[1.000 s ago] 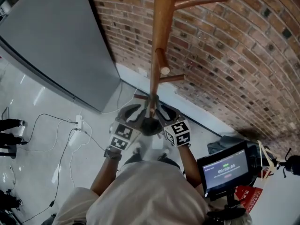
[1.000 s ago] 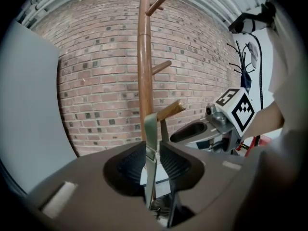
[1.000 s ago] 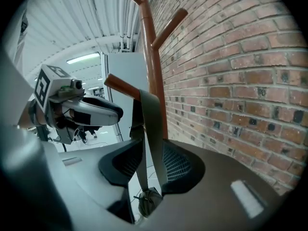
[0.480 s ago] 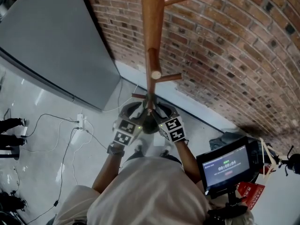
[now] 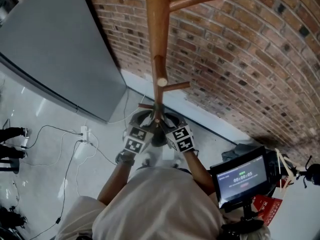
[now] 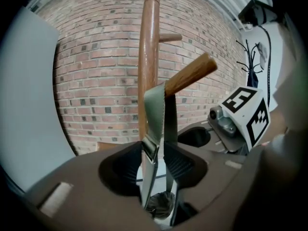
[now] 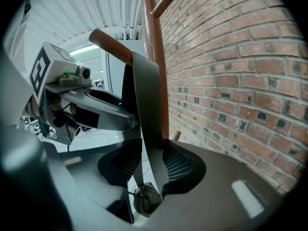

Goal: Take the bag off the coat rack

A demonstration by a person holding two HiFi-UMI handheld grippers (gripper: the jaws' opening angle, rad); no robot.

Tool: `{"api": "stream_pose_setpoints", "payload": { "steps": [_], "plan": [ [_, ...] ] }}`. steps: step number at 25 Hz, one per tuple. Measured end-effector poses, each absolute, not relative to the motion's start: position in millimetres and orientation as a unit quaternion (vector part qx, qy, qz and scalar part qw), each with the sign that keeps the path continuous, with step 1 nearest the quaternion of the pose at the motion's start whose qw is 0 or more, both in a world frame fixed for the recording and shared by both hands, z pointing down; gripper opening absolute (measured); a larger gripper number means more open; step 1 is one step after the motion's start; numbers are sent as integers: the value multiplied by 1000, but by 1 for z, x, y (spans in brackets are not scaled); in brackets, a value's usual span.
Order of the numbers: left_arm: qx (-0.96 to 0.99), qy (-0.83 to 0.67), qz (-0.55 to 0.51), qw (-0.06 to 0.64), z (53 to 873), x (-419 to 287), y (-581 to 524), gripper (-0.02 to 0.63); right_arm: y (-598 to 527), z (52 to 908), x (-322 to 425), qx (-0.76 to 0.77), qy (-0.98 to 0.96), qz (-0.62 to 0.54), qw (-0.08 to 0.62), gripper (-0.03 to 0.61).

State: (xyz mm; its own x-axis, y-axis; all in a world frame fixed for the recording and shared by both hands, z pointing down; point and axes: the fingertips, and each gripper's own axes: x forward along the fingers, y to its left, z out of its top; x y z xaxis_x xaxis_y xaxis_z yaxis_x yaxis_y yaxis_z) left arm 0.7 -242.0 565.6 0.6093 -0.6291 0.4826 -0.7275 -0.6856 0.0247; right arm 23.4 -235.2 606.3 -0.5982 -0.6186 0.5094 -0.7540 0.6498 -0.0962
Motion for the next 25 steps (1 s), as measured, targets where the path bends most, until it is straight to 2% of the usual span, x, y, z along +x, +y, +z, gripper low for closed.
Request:
{"api": "stream_pose_setpoints", "payload": {
  "steps": [10,25],
  "plan": [
    [891,-393,184,137,570,1,-250,75,-236,609,18,387,-880,155,226,129],
    [883,-410,164,160,572,-2,-253,48,-240,599,21,417,-861,158,245,30]
  ]
}}
